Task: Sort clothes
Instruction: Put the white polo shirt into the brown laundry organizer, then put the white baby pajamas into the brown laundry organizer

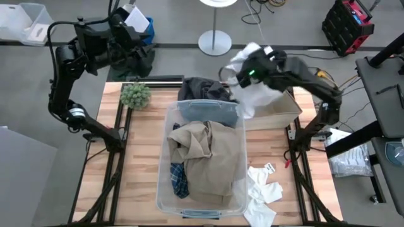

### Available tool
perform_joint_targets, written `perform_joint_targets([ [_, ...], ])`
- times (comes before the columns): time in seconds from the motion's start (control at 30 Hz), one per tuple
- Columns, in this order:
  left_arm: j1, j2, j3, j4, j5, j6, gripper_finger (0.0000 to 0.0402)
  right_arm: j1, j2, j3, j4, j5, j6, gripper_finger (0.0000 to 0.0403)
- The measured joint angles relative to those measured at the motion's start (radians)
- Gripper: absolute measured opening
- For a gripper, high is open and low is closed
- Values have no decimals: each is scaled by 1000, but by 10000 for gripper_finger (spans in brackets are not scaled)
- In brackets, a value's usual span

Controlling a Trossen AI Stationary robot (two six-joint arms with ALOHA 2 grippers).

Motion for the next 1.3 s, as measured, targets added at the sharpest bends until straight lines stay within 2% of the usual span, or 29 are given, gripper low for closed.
perform_joint_targets([
  [0.03,0,0,0,-7,0,-4,137,-26,11,-35,-73,22,53,33],
  [0.1,-1,-1,0,-29,1,-18,137,-77,17,-141,-46,12,90,33],
  [0.27,0,-7,0,-104,0,-43,137,-212,5,-400,-24,-161,123,33],
  [0.37,0,-9,0,-151,2,-69,137,-304,5,-549,1,-344,157,33],
  [0.5,0,-10,0,-185,2,-87,137,-382,-5,-734,219,-628,80,33],
  [0.63,0,-11,0,-189,3,-87,137,-389,-1,-868,498,-822,54,33],
  [0.7,0,-11,0,-190,3,-89,137,-394,6,-901,533,-892,70,33],
  [0.77,0,-11,0,-195,3,-89,137,-408,4,-912,500,-880,92,33],
  [0.83,0,-13,0,-200,3,-89,137,-411,-20,-916,479,-817,142,33],
  [0.9,0,-16,0,-205,3,-92,137,-412,-57,-919,527,-786,143,41],
  [1.0,0,-18,0,-206,3,-97,137,-424,-122,-890,587,-869,130,98],
  [1.13,0,-17,0,-206,3,-100,137,-433,-219,-803,521,-870,147,194],
  [1.2,0,-17,0,-206,3,-101,137,-446,-251,-746,406,-839,145,232],
  [1.3,0,-16,0,-206,3,-101,137,-448,-267,-673,237,-724,158,268],
])
